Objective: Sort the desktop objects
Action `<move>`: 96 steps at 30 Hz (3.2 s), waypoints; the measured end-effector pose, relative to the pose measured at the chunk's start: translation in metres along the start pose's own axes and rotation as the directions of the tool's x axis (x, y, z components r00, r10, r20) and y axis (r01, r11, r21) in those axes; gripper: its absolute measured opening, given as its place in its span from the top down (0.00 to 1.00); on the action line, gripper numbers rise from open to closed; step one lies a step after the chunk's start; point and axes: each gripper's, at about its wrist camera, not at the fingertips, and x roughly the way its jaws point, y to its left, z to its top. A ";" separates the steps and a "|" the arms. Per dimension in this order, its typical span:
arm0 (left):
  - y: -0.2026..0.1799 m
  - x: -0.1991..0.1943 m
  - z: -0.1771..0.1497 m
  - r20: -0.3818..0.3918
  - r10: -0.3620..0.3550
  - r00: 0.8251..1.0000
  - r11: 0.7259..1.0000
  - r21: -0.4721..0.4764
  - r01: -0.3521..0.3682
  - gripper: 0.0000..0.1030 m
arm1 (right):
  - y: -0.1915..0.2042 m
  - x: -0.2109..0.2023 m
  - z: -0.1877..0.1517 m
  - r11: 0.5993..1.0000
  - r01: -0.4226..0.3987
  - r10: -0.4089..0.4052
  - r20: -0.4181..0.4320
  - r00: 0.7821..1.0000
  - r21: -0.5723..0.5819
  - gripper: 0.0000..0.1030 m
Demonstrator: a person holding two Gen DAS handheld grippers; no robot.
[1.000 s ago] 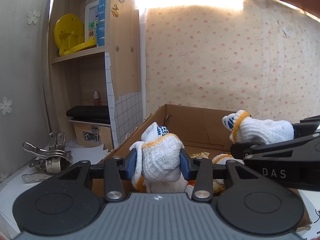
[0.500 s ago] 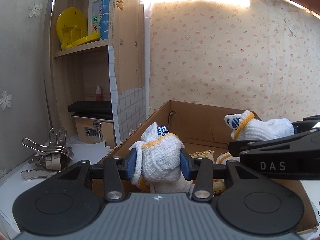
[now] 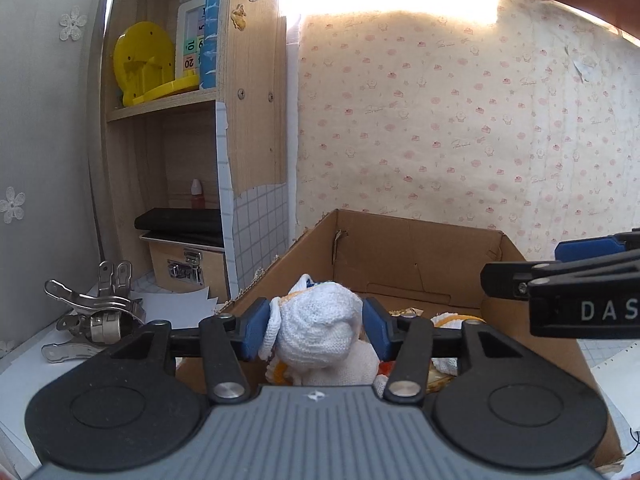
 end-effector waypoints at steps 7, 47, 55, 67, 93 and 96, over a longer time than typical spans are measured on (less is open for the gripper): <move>-0.007 -0.007 0.003 0.012 -0.002 1.000 1.000 0.000 0.002 0.36 | -0.010 -0.032 -0.002 0.998 0.056 -0.055 0.066 0.996 0.000 0.15; -0.032 -0.084 -0.009 -0.012 0.125 0.992 0.992 0.034 -0.124 0.00 | -0.012 -0.112 -0.046 0.998 0.055 -0.056 0.024 0.998 0.041 0.08; -0.032 -0.094 -0.013 0.026 0.131 0.991 0.990 0.050 -0.133 0.00 | -0.013 -0.117 -0.048 0.997 0.054 -0.056 0.028 0.998 0.052 0.08; -0.031 -0.089 -0.011 -0.010 0.111 0.994 0.993 0.033 -0.110 0.00 | -0.015 -0.117 -0.048 0.997 0.061 -0.062 0.029 0.998 0.057 0.08; -0.031 -0.090 -0.009 -0.022 0.080 0.997 0.997 -0.006 -0.080 0.00 | -0.016 -0.115 -0.047 0.996 0.067 -0.068 0.026 0.997 0.055 0.08; -0.029 -0.090 -0.009 -0.024 0.062 0.998 0.998 -0.021 -0.063 0.00 | -0.016 -0.115 -0.047 0.996 0.066 -0.068 0.026 0.997 0.054 0.08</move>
